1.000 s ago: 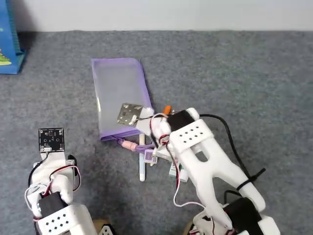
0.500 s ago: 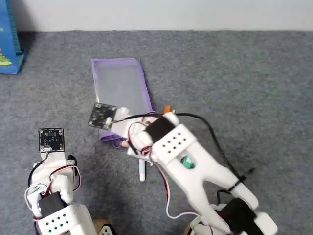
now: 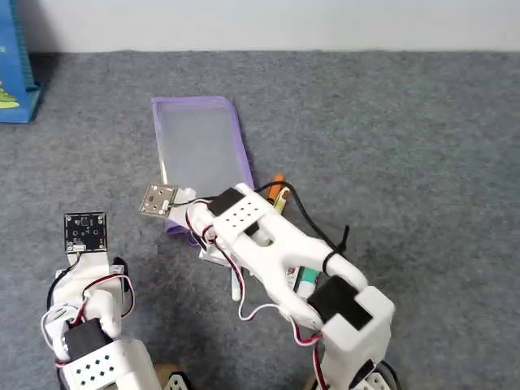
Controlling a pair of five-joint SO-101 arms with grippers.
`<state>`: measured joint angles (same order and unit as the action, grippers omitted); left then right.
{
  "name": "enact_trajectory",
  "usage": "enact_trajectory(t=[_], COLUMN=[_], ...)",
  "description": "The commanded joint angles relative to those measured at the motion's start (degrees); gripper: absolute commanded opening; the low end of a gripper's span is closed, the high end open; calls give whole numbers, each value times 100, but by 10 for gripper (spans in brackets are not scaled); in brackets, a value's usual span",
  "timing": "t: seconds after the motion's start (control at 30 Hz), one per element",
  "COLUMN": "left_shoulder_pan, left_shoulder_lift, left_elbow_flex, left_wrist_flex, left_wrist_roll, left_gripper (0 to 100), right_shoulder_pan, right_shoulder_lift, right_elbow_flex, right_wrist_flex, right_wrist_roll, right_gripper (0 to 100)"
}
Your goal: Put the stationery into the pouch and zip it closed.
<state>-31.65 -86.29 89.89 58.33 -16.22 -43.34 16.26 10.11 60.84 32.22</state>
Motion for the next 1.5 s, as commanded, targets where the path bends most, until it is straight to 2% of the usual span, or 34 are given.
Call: enact_trajectory(t=[0.0, 0.13, 0.3, 0.47, 0.63, 0.83, 1.03, 1.2, 1.47], left_shoulder_pan=[26, 26, 26, 26, 79, 765, 1398, 2084, 2171], left_shoulder_lift=[-62, -62, -62, -62, -62, -62, -62, -62, -62], left_elbow_flex=[-110, -110, -110, -101, -119, -180, -558, -541, -585], left_wrist_flex=[-18, -18, -18, -18, -97, -53, -53, -44, -62], left_wrist_roll=[-53, -53, -53, -53, -53, 79, 1319, 1363, 1363], left_gripper=[194, 194, 194, 193, 196, 278, 314, 314, 314], right_shoulder_pan=[-40, -40, -40, -4, 84, 259, 286, 268, 171], right_shoulder_lift=[101, 338, 382, 295, -541, -1727, -3029, -3899, -4629], right_elbow_flex=[-466, -624, -774, -809, -756, 79, 818, 1160, 1697], right_wrist_flex=[-136, -180, -127, 84, 637, 673, 664, 664, 321], right_wrist_roll=[-53, -26, -18, 9, 53, 62, 53, -114, -229], right_gripper=[177, 164, 3, 10, 10, 10, 10, 10, 10])
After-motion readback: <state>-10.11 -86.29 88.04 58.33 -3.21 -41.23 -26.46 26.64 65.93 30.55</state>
